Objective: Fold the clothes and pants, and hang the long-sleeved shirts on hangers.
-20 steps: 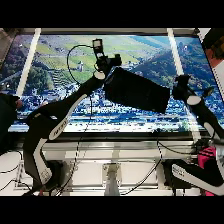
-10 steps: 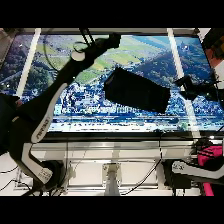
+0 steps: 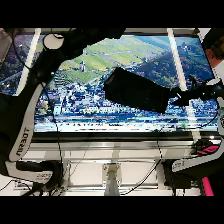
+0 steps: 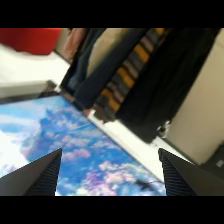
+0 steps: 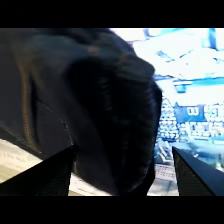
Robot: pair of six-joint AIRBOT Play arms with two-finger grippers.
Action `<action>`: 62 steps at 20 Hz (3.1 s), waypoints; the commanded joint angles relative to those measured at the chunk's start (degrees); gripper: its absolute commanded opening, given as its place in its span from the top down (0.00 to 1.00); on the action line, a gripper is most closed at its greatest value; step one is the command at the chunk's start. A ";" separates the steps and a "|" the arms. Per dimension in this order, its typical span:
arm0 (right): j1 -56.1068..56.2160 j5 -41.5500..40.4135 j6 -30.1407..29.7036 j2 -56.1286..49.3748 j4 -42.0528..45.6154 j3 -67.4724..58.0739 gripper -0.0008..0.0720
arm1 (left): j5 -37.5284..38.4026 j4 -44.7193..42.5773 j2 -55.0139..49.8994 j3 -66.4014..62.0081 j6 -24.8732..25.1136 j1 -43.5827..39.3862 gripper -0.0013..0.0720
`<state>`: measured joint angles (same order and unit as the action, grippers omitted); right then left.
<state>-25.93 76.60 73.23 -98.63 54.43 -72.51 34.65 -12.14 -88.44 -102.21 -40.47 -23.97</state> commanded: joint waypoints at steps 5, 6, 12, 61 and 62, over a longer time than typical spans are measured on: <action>3.85 -0.22 -0.94 -6.05 -2.84 -0.72 0.04 | 2.73 -6.93 4.46 -0.04 0.20 -2.54 0.04; 5.35 -1.16 -0.92 -6.14 -3.17 -0.72 0.06 | 2.71 -6.95 4.46 -0.04 0.20 -2.80 0.04; 6.38 0.50 2.86 -4.31 -7.02 -1.27 0.96 | 2.73 -6.93 4.52 -0.04 -1.38 -3.19 0.04; 8.09 6.32 16.92 16.06 -63.39 -45.99 0.96 | 5.70 -29.83 35.45 -0.04 -13.55 7.52 0.97; 8.31 6.32 16.92 16.06 -63.25 -45.99 0.96 | 5.73 -29.83 35.43 -0.04 -13.55 7.52 0.97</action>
<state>-19.86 83.02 90.17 -82.59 -9.30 -118.78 40.27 -41.25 -53.95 -102.26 -53.65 -16.51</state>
